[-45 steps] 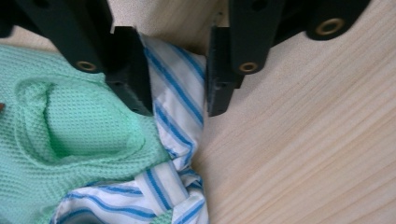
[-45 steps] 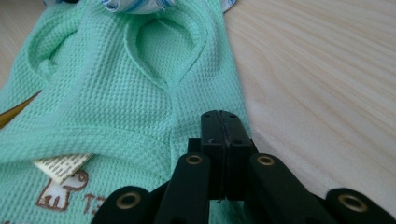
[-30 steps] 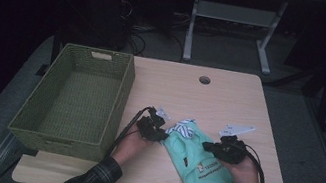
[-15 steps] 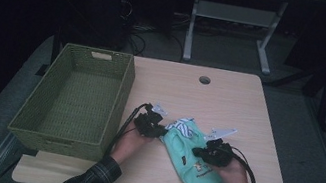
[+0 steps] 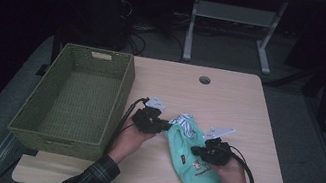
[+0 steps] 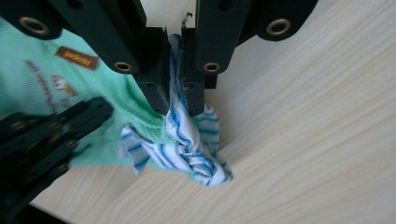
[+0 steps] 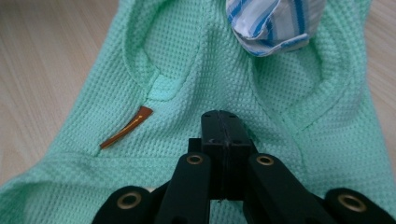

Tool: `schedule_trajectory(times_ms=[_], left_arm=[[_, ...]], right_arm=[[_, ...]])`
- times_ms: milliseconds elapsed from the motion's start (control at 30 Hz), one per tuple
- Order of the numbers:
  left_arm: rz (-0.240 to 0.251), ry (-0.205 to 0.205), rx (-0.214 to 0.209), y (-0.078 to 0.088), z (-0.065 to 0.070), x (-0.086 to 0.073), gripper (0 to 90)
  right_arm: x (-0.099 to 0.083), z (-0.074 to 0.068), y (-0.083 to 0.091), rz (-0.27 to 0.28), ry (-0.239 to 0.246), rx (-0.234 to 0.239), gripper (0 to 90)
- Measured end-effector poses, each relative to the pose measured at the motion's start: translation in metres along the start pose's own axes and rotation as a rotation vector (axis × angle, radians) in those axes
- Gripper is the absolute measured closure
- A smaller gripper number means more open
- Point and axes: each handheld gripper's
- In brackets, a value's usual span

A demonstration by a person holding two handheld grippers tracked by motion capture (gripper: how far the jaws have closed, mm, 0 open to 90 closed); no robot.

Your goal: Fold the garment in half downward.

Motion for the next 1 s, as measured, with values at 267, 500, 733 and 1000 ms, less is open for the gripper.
schedule_trajectory(times_ms=[267,500,733,1000], left_arm=[[0.039,-0.031,-0.013,0.01,0.007,0.008,83.5],[0.061,-0.057,-0.005,0.019,0.01,0.014,83.6],[0.068,-0.053,0.016,0.026,0.007,0.013,83.6],[0.067,-0.061,0.056,0.031,0.004,0.013,83.6]], right_arm=[[0.009,-0.006,-0.007,0.002,0.002,-0.001,89.7],[0.025,-0.011,-0.022,0.014,0.009,0.007,89.7],[0.025,-0.009,-0.01,0.04,-0.008,0.024,89.7],[-0.011,-0.004,0.028,0.039,-0.034,-0.007,89.7]])
Point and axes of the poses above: each handheld gripper's, and its own axes: y roughly backward along the jaws, x roughly out of its top, z roughly to its right, and after that the axes turned 11 degrees about -x, right-handed
